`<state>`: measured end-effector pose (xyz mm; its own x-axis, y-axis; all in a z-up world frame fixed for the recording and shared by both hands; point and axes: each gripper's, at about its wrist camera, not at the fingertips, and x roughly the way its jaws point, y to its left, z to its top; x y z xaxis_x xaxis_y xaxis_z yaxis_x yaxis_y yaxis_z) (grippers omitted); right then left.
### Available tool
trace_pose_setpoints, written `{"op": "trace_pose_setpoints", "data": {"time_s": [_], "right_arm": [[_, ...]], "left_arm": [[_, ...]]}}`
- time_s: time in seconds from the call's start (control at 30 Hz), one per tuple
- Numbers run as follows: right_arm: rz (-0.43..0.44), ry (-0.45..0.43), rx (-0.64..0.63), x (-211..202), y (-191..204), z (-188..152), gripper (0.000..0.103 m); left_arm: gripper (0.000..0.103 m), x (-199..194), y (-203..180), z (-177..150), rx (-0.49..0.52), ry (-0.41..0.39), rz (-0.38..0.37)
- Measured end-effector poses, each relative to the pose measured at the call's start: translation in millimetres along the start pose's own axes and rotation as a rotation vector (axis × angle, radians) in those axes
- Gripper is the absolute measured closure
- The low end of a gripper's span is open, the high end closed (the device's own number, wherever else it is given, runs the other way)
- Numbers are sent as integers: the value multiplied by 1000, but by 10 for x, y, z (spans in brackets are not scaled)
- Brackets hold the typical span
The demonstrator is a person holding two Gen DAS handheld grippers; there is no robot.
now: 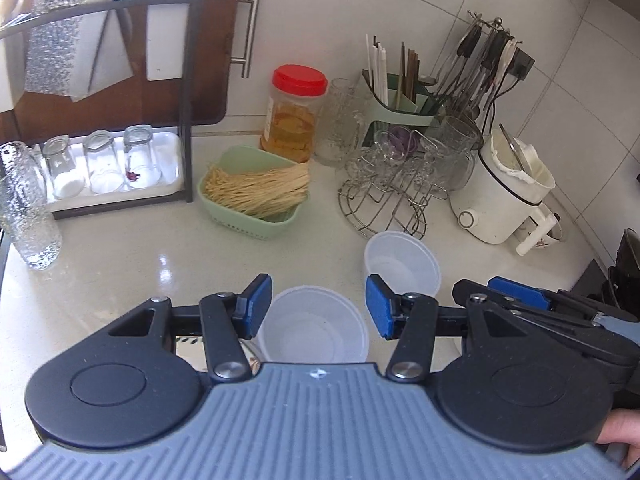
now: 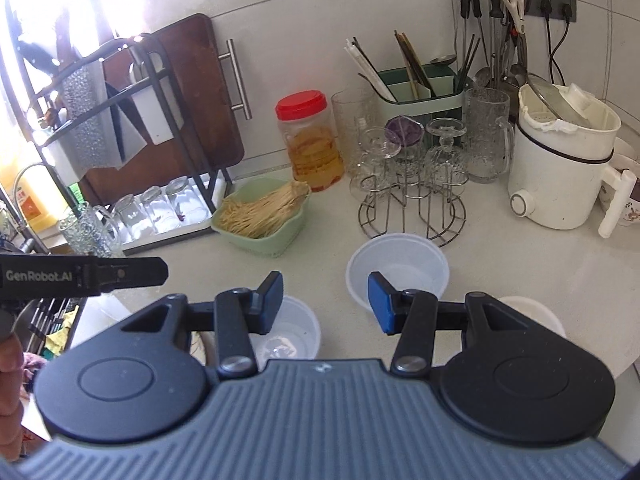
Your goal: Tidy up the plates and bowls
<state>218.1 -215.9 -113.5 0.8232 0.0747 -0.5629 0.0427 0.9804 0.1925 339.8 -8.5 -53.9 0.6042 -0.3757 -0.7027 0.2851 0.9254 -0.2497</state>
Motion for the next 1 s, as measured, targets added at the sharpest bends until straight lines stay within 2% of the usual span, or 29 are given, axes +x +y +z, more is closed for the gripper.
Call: {"op": "trace_pose_setpoints", "data": {"time_s": [0.37, 0.53, 0.83, 1.0], "right_arm": [[-29, 23, 53, 97, -468, 68, 53], [-47, 41, 71, 206, -666, 68, 53], [-36, 77, 103, 504, -984, 107, 53], [-36, 99, 99, 669, -1094, 92, 53]], "left_arm": [[45, 421, -407, 96, 35, 65, -17], [37, 673, -529, 122, 58, 94, -20], [37, 1332, -650, 147, 80, 168, -16], [37, 1631, -662, 178, 56, 197, -18]]}}
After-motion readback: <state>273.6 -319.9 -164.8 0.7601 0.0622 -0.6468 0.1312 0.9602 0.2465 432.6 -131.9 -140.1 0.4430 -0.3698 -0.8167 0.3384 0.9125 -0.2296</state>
